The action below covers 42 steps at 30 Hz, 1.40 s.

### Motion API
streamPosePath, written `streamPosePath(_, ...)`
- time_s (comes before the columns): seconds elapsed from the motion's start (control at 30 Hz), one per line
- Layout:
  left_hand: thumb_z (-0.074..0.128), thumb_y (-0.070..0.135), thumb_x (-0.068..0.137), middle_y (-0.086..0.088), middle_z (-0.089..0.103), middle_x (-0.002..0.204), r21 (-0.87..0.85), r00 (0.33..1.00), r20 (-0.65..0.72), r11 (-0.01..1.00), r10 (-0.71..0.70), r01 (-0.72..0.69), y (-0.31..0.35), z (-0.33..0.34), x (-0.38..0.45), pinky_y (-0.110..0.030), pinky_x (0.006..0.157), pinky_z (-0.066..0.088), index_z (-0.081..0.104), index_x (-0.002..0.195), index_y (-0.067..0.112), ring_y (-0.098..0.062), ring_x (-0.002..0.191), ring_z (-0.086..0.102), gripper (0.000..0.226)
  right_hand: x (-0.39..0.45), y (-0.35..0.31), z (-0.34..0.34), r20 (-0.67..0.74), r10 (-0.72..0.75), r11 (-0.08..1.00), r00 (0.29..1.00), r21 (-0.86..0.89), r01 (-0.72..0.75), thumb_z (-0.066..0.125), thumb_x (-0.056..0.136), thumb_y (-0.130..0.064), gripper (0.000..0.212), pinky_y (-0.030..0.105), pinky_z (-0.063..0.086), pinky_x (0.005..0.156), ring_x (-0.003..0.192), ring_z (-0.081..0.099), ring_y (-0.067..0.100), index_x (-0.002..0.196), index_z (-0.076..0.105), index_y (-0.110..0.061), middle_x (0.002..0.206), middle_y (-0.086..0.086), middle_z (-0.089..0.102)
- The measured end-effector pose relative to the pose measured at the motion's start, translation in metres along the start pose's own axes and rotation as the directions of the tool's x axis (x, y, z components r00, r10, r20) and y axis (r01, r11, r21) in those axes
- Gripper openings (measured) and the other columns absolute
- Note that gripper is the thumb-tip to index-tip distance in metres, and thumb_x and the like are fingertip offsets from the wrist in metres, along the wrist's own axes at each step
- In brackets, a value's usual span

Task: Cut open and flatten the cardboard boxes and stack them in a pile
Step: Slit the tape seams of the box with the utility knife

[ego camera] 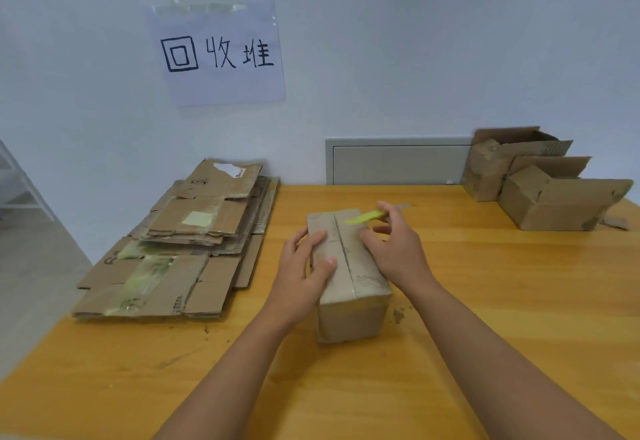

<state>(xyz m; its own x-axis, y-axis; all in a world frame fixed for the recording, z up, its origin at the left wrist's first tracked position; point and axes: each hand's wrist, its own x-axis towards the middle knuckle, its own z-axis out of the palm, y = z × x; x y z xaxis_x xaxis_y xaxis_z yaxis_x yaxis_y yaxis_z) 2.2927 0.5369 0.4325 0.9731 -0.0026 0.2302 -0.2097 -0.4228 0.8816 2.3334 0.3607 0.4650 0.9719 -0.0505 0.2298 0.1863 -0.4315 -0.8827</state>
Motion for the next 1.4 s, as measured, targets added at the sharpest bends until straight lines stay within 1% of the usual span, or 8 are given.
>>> streamPosePath(0.23, 0.048, 0.047, 0.079, 0.017, 0.039, 0.143, 0.177, 0.993, 0.025, 0.977, 0.113, -0.116, 0.0, -0.003, 0.011, -0.047, 0.121, 0.018, 0.048, 0.124, 0.027, -0.002, 0.146, 0.012, 0.049, -0.006, 0.0, -0.005, -0.124, -0.199, 0.95, 0.972, 0.219, 0.222, 0.063, 0.096, -0.027, 0.01, 0.034, 0.044, 0.058, 0.059, 0.051, 0.012, 0.091, 0.069, -0.034, 0.063, -0.009, 0.057)
streamPosePath(0.33, 0.045, 0.045, 0.08, 0.016, 0.048, 0.134, 0.195, 0.972, -0.009, 0.954, 0.234, -0.228, -0.011, -0.005, 0.017, -0.053, 0.119, 0.019, 0.052, 0.112, 0.027, -0.005, 0.146, 0.021, 0.037, 0.002, -0.005, -0.008, -0.186, -0.138, 0.936, 0.973, 0.297, 0.19, 0.063, 0.097, -0.024, 0.033, 0.025, 0.029, 0.049, 0.05, 0.032, 0.006, 0.068, 0.061, -0.009, 0.051, -0.013, 0.038)
streamPosePath(0.5, 0.038, 0.041, 0.091, 0.005, 0.054, 0.124, 0.185, 0.92, -0.12, 0.919, 0.373, -0.349, -0.026, 0.005, 0.024, -0.046, 0.106, 0.039, 0.06, 0.108, 0.014, -0.011, 0.136, 0.038, 0.039, 0.018, -0.016, -0.005, -0.024, -0.038, 0.892, 0.999, 0.45, 0.045, 0.062, 0.096, -0.012, 0.009, 0.025, 0.045, 0.053, 0.058, 0.057, 0.015, 0.088, 0.066, -0.01, 0.064, 0.002, 0.062)
streamPosePath(0.7, 0.04, 0.038, 0.091, 0.005, 0.051, 0.126, 0.2, 0.888, -0.225, 0.911, 0.4, -0.36, -0.028, 0.028, 0.022, -0.024, 0.108, 0.029, 0.061, 0.106, 0.012, -0.008, 0.135, 0.036, 0.037, 0.027, -0.018, -0.007, 0.043, -0.067, 0.961, 0.997, 0.271, 0.053, 0.061, 0.089, -0.003, 0.01, 0.023, 0.045, 0.05, 0.055, 0.063, 0.022, 0.08, 0.058, -0.003, 0.066, 0.015, 0.067)
streamPosePath(1.0, 0.045, 0.044, 0.09, 0.001, 0.052, 0.129, 0.225, 0.857, -0.194, 0.872, 0.478, -0.435, -0.04, 0.023, 0.029, -0.048, 0.103, 0.038, 0.062, 0.108, 0.014, -0.02, 0.134, 0.04, 0.038, 0.031, -0.031, 0.0, 0.135, -0.032, 0.959, 0.99, 0.283, -0.008, 0.074, 0.086, -0.015, 0.015, 0.028, 0.055, 0.068, 0.069, 0.068, 0.013, 0.095, 0.066, -0.006, 0.075, 0.007, 0.07)
streamPosePath(1.17, 0.036, 0.064, 0.093, 0.004, 0.046, 0.137, 0.244, 0.885, -0.148, 0.884, 0.441, -0.399, -0.041, 0.019, 0.029, -0.047, 0.108, 0.031, 0.056, 0.112, 0.025, -0.018, 0.141, 0.031, 0.048, 0.032, -0.023, 0.007, 0.092, -0.062, 0.998, 0.994, 0.017, 0.061, 0.068, 0.08, -0.017, 0.023, 0.027, 0.052, 0.072, 0.077, 0.067, 0.013, 0.099, 0.063, -0.03, 0.087, -0.003, 0.069)
streamPosePath(1.3, 0.026, 0.076, 0.089, 0.009, 0.041, 0.143, 0.248, 0.906, -0.1, 0.892, 0.412, -0.378, -0.044, 0.016, 0.029, -0.045, 0.112, 0.023, 0.05, 0.118, 0.033, -0.015, 0.147, 0.021, 0.057, 0.026, -0.021, 0.008, 0.069, -0.154, 0.983, 0.986, -0.087, 0.16, 0.067, 0.083, -0.014, 0.016, 0.014, 0.044, 0.063, 0.075, 0.06, 0.002, 0.093, 0.065, -0.026, 0.081, -0.011, 0.067)
streamPosePath(1.4, 0.025, 0.077, 0.089, 0.008, 0.04, 0.143, 0.262, 0.904, -0.096, 0.887, 0.416, -0.38, -0.044, 0.017, 0.03, -0.043, 0.111, 0.023, 0.049, 0.121, 0.033, -0.014, 0.146, 0.022, 0.059, 0.025, -0.02, 0.009, 0.092, -0.195, 0.967, 0.977, -0.149, 0.207, 0.067, 0.084, -0.016, 0.016, 0.024, 0.047, 0.07, 0.077, 0.059, 0.007, 0.097, 0.066, -0.026, 0.084, -0.012, 0.068)
